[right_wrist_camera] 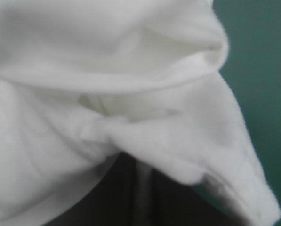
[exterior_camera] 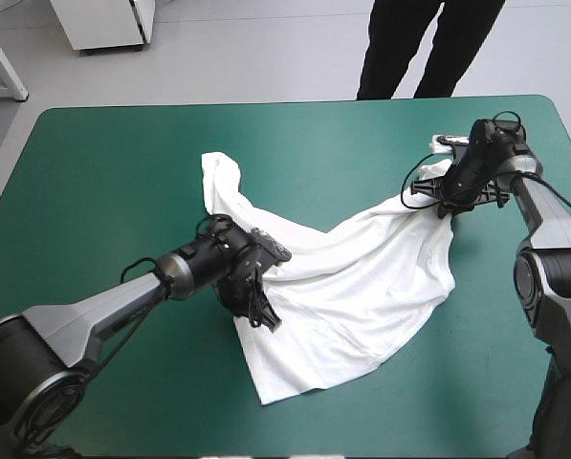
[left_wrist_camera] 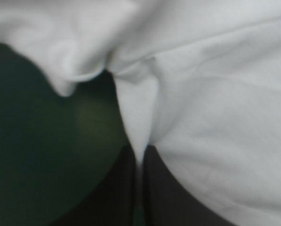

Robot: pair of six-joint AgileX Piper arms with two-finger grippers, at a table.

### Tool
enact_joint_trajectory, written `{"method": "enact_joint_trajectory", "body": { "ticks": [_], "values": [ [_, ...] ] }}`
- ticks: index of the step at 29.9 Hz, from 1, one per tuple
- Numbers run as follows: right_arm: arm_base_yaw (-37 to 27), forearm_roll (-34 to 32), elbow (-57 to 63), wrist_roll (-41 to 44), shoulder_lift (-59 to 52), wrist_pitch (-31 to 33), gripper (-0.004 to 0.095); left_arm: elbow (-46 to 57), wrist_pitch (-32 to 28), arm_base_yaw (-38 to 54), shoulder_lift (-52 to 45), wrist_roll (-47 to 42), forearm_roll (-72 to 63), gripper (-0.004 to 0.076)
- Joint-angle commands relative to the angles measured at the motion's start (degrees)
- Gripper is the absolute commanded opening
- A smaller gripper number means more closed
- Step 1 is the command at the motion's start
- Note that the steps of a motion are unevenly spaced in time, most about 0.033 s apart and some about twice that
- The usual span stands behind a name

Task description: Fold the cloth

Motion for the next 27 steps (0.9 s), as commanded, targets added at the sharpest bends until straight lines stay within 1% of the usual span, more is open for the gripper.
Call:
{"method": "enact_joint_trajectory", "body": {
  "ticks": [1,3,6,9,15,21,27],
  "values": [
    [-0.5,2.8,-1.3,-0.5,-9.1,-0.1,-0.0015,-4.3,0.6,4.1,-6.9,-1.0,1.4,-0.0022],
    [-0.5,4.6,-1.3,-1.5,-11.9,0.0,-0.0015,-7.1,0.9,6.1,-9.2,-1.0,1.4,-0.0022],
    [-0.5,5.9,-1.3,-1.6,-16.7,0.0,-0.0015,-12.4,2.2,8.6,-12.4,1.5,1.4,-0.0022],
    [-0.5,6.9,-1.3,-1.6,-21.4,0.0,-0.0015,-19.2,4.5,10.0,-14.1,3.7,1.4,-0.0022],
    [-0.5,10.7,-3.9,-3.0,-30.5,0.2,-0.0015,-36.5,8.2,10.0,-14.5,6.0,2.0,-0.0022],
    [-0.5,13.0,-13.7,-3.9,-36.3,-0.4,-0.0015,-53.3,9.9,10.0,-14.5,7.3,4.7,-0.0022],
    [-0.5,14.2,-26.4,-3.9,-38.0,0.2,-0.0014,-68.0,10.0,10.0,-14.5,7.9,6.5,-0.0022]
  ]
}}
